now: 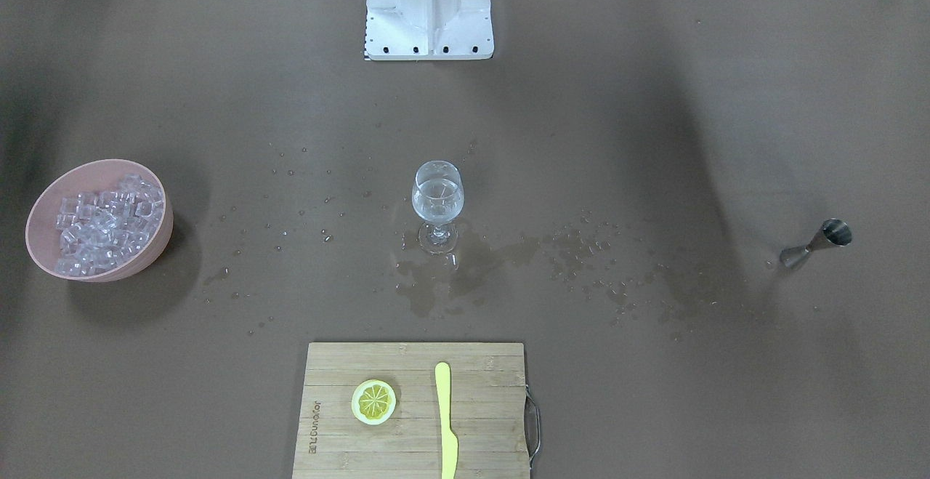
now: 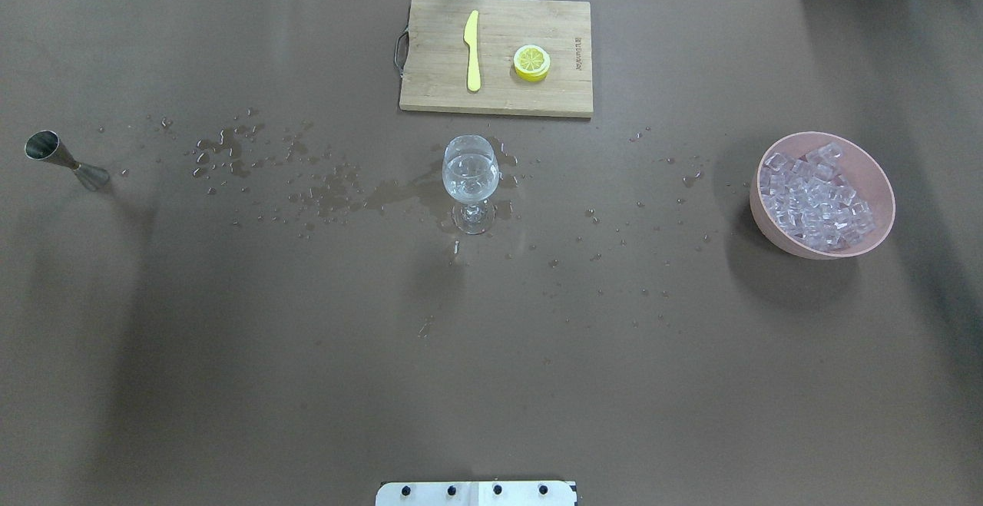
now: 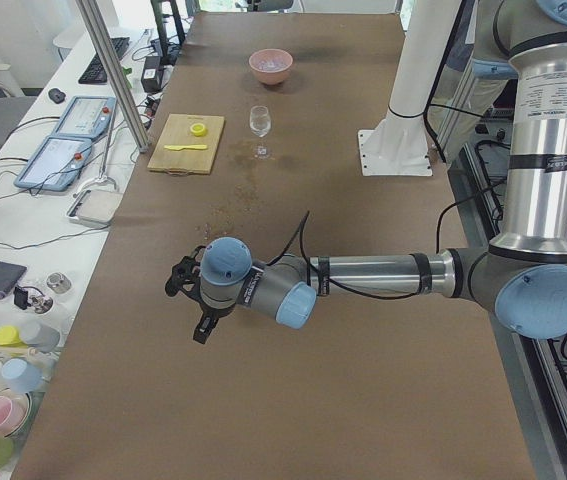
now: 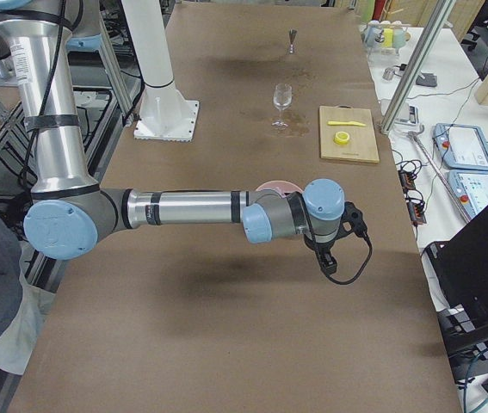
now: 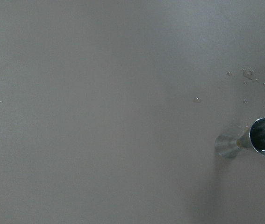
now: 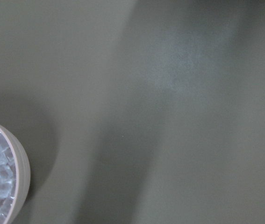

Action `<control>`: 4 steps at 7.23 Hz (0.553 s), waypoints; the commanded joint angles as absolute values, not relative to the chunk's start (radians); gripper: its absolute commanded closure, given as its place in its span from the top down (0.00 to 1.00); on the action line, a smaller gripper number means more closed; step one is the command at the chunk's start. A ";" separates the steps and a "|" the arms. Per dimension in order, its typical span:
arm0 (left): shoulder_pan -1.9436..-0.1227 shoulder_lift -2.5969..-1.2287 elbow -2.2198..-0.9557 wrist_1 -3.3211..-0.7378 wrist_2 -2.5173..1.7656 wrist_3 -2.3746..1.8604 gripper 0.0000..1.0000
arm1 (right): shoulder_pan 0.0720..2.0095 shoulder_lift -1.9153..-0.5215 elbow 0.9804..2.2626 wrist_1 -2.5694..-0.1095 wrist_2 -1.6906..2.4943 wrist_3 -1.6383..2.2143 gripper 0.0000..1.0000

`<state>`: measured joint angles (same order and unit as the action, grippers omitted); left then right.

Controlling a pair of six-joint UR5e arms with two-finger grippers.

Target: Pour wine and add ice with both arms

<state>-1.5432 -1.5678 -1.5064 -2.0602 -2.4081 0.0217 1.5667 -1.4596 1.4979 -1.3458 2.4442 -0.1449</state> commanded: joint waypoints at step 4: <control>-1.543 -1.566 -1.516 -2.066 -2.411 -0.329 0.98 | 1.573 -1.474 1.503 -1.452 2.415 -0.147 1.00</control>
